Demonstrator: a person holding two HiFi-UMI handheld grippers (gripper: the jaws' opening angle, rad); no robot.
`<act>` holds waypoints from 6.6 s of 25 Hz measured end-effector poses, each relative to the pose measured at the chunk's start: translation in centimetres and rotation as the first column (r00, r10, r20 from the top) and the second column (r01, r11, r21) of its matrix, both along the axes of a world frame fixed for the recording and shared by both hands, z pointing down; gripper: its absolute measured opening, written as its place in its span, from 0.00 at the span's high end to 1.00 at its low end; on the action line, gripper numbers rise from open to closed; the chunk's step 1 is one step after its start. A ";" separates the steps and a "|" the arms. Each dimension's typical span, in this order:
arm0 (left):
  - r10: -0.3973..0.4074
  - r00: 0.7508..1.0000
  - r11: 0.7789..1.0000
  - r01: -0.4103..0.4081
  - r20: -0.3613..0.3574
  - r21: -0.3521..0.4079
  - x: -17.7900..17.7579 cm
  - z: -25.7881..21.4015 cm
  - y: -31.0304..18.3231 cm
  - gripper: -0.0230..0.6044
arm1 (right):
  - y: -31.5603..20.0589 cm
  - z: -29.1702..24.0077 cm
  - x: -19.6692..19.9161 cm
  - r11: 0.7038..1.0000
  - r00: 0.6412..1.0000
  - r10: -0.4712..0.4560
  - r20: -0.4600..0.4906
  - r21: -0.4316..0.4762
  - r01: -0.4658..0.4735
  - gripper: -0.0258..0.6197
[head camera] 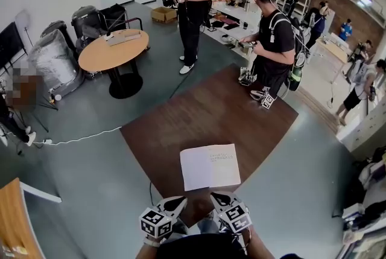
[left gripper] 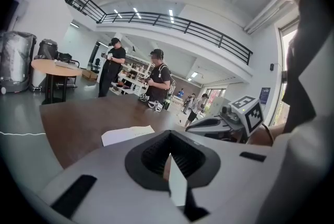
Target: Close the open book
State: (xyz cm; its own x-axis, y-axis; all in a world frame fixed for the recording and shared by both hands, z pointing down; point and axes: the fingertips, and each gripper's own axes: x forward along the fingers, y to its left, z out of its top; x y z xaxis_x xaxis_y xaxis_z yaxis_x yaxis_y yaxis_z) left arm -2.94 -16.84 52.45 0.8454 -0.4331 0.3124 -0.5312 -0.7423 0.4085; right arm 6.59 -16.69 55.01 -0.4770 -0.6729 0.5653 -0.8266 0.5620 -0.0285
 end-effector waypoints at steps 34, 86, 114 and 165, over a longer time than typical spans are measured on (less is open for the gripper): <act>-0.149 0.987 0.988 0.152 0.067 -0.041 0.6 1.1 -2.4 0.96 | -8.6 8.7 2.1 0.995 0.995 -0.089 -0.050 -0.057 0.086 0.98; -0.161 0.977 0.963 0.187 0.139 -0.195 -1.9 6.6 0.7 0.96 | -5.7 27.3 -0.5 0.900 0.998 0.017 -0.060 -0.434 -0.041 0.97; -0.217 0.960 0.949 0.249 0.176 -0.192 -7.1 6.7 4.0 0.96 | -8.2 29.1 -1.2 0.887 0.969 0.248 -0.015 -0.399 -0.233 0.97; -0.034 0.990 0.986 0.056 0.140 -0.159 -0.9 6.1 3.0 0.96 | -7.0 19.9 6.2 0.859 0.876 0.473 0.096 -0.268 -0.435 0.97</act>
State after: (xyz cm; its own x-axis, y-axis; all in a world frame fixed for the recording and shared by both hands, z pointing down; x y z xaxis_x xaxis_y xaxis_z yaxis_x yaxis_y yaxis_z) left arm -3.83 -13.82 58.58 0.7709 -0.4040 0.4924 -0.6215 -0.6464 0.4427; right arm 12.83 -23.64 74.92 -0.2435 -0.6949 0.6766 -0.9623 0.0862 -0.2578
